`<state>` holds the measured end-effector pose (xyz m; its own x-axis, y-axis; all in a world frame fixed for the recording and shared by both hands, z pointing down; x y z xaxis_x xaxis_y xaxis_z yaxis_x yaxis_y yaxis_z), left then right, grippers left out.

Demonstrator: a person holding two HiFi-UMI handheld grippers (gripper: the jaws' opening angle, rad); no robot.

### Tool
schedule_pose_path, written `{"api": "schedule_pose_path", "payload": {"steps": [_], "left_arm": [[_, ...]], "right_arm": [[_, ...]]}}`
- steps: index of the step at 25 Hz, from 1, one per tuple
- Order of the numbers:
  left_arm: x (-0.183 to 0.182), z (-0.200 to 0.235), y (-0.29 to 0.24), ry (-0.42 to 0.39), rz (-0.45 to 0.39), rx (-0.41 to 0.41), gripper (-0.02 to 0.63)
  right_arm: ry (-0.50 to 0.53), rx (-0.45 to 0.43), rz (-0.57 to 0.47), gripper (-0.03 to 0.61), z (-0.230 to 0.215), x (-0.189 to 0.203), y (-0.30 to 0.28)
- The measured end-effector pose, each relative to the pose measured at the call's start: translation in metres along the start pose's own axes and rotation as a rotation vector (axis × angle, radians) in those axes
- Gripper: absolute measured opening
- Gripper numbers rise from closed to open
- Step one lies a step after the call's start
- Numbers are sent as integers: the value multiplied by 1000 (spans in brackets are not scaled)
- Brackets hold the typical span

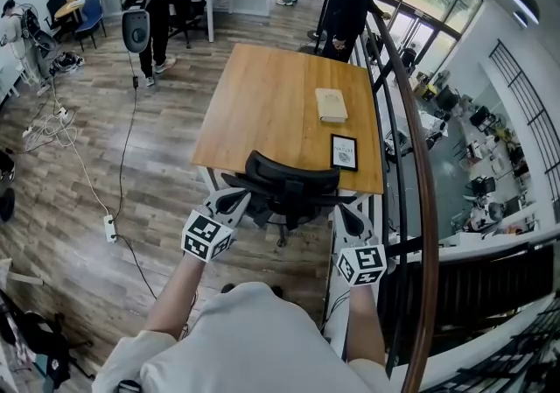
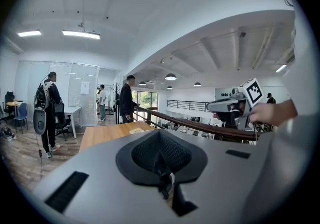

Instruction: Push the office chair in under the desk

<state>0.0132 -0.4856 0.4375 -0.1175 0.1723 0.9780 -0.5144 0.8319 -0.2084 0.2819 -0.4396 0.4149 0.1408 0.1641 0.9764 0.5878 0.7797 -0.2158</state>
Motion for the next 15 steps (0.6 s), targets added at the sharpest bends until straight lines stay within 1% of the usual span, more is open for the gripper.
{"api": "schedule_pose_path", "payload": {"steps": [8, 15], "left_arm": [[-4, 1, -1, -1, -2, 1, -6], [0, -1, -6, -4, -3, 11, -6]], "right_arm": [[-1, 3, 3, 2, 0, -1, 2], [-2, 13, 0, 2, -4, 2, 2]]}}
Point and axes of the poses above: the fingertips, and each gripper's own axes: y backward along the fingers, z to its left, x out of its underside, the point moved 5 cm from there along y, backward along the fingers, and after that the axes turned 14 degrees about -x, right-handed, at the moved point
